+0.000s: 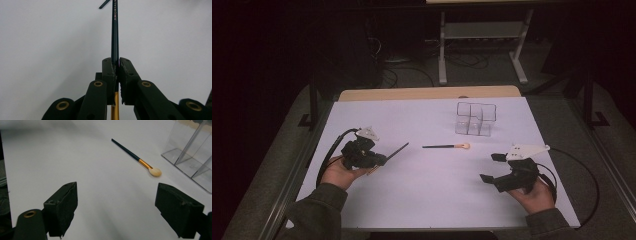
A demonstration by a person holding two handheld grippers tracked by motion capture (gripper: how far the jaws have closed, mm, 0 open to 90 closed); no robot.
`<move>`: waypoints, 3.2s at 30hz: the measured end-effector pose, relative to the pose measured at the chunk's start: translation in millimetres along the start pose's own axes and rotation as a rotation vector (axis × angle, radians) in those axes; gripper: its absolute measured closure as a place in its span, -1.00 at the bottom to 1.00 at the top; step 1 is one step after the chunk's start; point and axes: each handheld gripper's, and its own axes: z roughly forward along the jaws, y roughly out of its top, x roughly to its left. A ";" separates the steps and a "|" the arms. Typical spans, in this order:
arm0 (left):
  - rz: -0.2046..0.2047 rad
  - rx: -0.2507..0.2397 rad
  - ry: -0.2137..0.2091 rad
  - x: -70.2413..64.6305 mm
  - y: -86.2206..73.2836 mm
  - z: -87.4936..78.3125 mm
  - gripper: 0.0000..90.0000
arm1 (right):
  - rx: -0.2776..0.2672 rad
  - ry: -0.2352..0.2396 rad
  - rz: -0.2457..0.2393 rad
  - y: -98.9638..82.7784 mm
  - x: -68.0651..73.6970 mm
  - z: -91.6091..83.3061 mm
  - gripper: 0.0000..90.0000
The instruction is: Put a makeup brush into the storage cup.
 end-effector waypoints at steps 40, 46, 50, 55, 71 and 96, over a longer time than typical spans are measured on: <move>0.112 -0.019 -0.103 -27.2 15.5 -7.5 0.85 | 0.035 0.106 -0.088 63.4 2.1 9.3 -0.60; 0.129 -0.029 -0.118 -34.8 20.9 -6.3 0.85 | 0.036 0.117 -0.098 70.9 2.9 11.0 -0.59; 0.148 -0.031 -0.135 -40.8 24.5 -3.8 0.85 | 0.050 0.129 -0.108 76.1 3.6 14.6 -0.59; 0.154 -0.038 -0.146 -46.5 27.3 -3.5 0.85 | 0.056 0.136 -0.116 79.4 4.6 16.2 -0.59; 0.210 -0.055 -0.175 -62.8 32.0 -4.1 0.85 | 0.070 0.162 -0.164 89.2 10.5 24.3 -0.59; 0.269 -0.054 -0.205 -75.5 39.4 3.5 0.85 | 0.091 0.228 -0.229 105.8 24.5 37.3 -0.55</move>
